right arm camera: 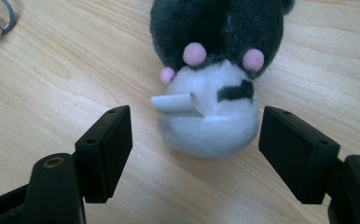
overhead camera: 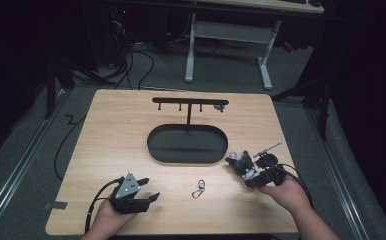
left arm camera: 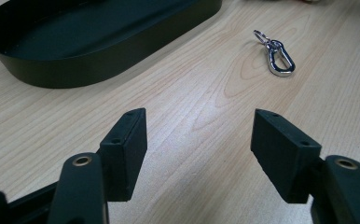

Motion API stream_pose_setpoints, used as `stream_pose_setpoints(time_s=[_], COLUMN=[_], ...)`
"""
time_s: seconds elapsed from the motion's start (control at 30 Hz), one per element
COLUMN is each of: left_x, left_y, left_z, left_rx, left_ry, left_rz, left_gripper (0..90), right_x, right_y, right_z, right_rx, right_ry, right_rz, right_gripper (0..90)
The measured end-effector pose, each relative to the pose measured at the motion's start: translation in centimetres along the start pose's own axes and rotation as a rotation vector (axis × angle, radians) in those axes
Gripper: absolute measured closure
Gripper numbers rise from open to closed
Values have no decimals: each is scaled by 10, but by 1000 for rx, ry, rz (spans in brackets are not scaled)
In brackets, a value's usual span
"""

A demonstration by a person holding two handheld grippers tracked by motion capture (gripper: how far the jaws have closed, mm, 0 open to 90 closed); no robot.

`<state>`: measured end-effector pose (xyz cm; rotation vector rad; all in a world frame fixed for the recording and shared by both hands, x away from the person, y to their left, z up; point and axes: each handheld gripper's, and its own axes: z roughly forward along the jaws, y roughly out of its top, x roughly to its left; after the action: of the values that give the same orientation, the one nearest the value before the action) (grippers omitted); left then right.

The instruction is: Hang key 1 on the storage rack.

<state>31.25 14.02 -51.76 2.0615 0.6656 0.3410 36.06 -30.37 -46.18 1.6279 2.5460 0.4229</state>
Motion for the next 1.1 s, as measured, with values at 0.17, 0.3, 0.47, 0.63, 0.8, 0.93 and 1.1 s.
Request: stream_pose_setpoints(time_s=[0.17, 0.3, 0.47, 0.63, 0.8, 0.93, 1.1], left_x=[0, 0, 1, 1, 2, 2, 2], left_y=[0, 0, 0, 0, 0, 0, 0], left_z=[0, 0, 0, 0, 0, -1, 0], left_rx=[0, 2, -1, 5, -1, -2, -4], left_ry=[-1, 3, 4, 3, 6, 7, 6], left_rz=[3, 7, 6, 6, 1, -1, 0], left_gripper=[370, 369, 369, 369, 369, 369, 369], right_x=[-3, -5, -7, -8, -6, -4, -2], right_y=[4, 5, 5, 4, 3, 3, 3], right_z=[8, 14, 19, 20, 21, 22, 22], right_rx=[1, 10, 16, -11, -11, -3, -5], right_ry=[7, 8, 5, 0, -1, -11, -21], right_rz=[11, 19, 16, 12, 4, -16, -20], right_gripper=[268, 274, 326, 401, 446, 470, 492])
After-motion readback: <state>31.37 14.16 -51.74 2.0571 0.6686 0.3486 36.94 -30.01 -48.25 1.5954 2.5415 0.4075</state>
